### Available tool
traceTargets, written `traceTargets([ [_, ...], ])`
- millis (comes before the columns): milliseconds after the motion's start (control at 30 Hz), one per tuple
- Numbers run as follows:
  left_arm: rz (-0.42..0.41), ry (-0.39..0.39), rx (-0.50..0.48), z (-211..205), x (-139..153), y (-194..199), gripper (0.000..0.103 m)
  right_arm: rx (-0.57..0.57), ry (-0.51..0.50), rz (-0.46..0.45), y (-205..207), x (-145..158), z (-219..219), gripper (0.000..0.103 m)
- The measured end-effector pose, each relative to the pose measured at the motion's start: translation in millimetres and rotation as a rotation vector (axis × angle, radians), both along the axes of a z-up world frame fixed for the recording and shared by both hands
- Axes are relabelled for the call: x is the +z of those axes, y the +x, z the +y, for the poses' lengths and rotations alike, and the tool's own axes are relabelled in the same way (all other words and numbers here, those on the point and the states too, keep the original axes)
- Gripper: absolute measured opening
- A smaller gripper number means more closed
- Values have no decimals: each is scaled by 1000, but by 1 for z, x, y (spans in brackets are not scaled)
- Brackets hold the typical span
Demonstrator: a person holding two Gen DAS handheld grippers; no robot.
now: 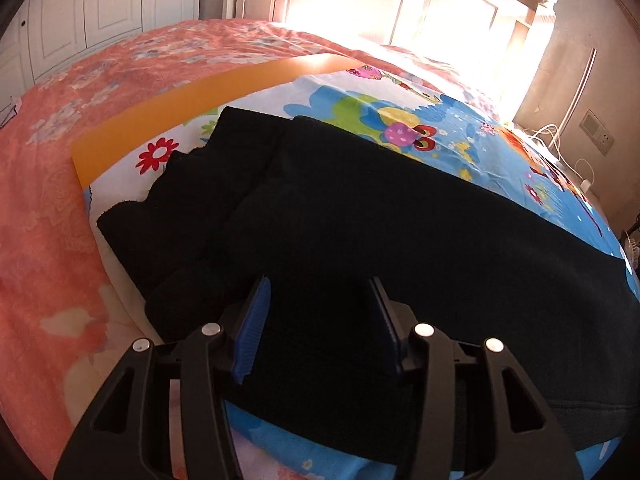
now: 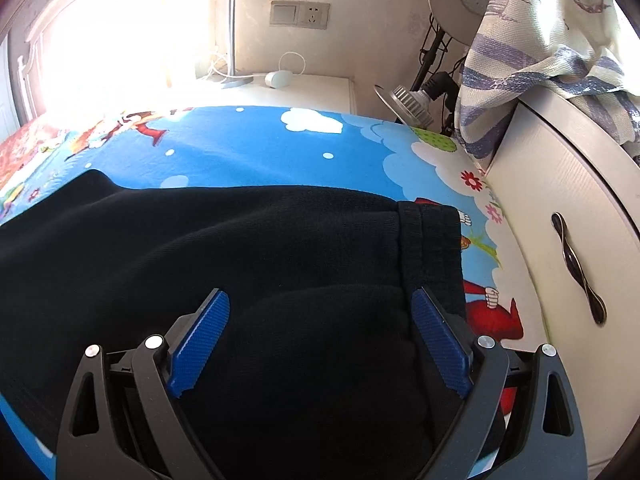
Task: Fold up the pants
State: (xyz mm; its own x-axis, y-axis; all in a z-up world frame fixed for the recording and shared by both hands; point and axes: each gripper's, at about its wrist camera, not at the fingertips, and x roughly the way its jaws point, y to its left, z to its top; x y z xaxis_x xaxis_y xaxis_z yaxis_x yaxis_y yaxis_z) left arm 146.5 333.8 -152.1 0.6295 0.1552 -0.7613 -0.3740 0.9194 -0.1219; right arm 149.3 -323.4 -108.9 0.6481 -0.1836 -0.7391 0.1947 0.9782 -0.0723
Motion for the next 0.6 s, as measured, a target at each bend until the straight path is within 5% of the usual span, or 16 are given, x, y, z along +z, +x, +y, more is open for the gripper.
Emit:
traceTargets([
  [167, 10, 25, 0, -36, 22, -7, 46, -36, -93, -4, -52, 9, 16, 98],
  [233, -37, 6, -111, -78, 39, -14, 49, -61, -123, 47, -61, -5, 14, 98],
  [300, -72, 4, -235, -133, 50, -20, 63, -103, -106, 106, -66, -24, 4, 98],
  [433, -112, -90, -444, -232, 58, -24, 69, -176, 163, 149, -78, -37, -32, 98],
  [600, -109, -150, -639, -343, 65, -31, 65, -168, 20, 152, -94, -26, -23, 98],
])
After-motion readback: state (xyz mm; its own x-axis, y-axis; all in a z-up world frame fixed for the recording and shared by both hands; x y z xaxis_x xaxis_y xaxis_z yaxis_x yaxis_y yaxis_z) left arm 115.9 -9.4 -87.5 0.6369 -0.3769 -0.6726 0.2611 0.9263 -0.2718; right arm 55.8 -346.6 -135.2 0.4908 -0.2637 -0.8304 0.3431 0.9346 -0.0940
